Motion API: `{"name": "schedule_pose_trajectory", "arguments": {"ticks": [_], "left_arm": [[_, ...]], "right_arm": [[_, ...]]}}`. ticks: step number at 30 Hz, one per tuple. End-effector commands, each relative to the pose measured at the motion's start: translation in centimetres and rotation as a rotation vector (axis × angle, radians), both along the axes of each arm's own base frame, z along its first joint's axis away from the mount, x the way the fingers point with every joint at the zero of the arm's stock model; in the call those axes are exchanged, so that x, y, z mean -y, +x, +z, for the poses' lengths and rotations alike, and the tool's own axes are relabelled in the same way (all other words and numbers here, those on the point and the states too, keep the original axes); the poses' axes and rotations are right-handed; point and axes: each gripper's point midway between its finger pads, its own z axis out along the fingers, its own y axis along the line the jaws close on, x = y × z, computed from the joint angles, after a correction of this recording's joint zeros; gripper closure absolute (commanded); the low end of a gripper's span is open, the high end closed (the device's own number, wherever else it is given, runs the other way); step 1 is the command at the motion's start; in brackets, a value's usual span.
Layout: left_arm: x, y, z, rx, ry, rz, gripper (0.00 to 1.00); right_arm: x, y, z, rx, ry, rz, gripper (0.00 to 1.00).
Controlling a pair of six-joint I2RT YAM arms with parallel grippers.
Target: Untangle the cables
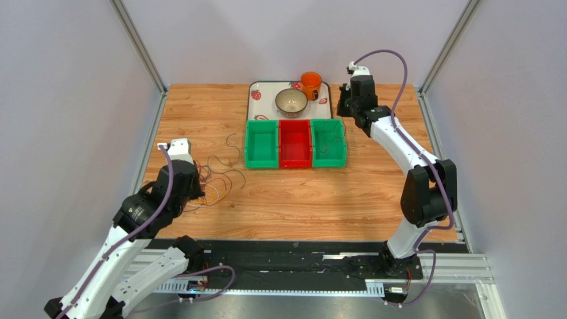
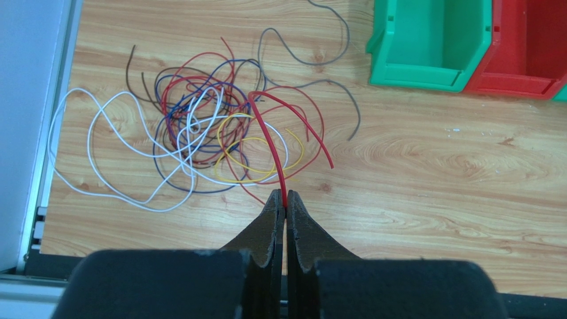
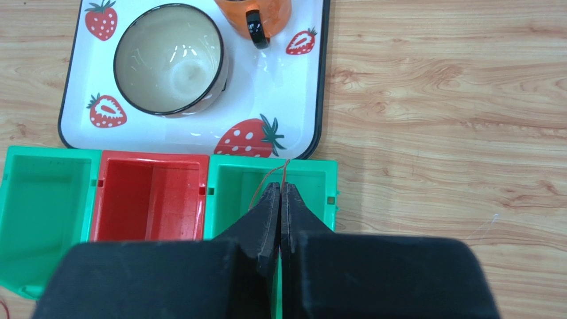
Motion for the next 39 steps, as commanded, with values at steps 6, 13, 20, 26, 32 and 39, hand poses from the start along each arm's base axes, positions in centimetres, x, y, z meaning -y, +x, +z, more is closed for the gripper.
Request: {"name": "schedule_pose_trajectory", "arguments": {"ticks": [6, 13, 20, 26, 32, 39], "left_arm": [[-0.1, 0.5, 0.2, 0.016, 0.007, 0.014, 1.00], [-0.1, 0.7, 0.0, 0.005, 0.016, 0.019, 1.00], [-0.2, 0.6, 0.0, 0.005, 0.017, 0.022, 1.00], [-0.2, 0.6, 0.0, 0.006, 0.015, 0.023, 1.00], [-0.2, 0.6, 0.0, 0.006, 0.015, 0.023, 1.00], [-0.1, 0.6, 0.3, 0.019, 0.006, 0.023, 1.00]], "right_arm": [[-3.7, 0.3, -1.9, -0.034, 0.111, 0.114, 1.00], [-3.9, -0.5, -4.2, -0.105, 0.153, 0.085, 1.00], [-3.3, -0.9, -4.0, -0.152, 0.142, 0.041, 0.67], [-2.3, -2.4, 0.3, -0.166, 0.142, -0.003, 0.50], [0.6, -5.8, 1.2, -0.198, 0.131, -0.147, 0.49], [-9.0, -14.2, -2.4, -0.192, 0.230, 0.225, 0.52]]}}
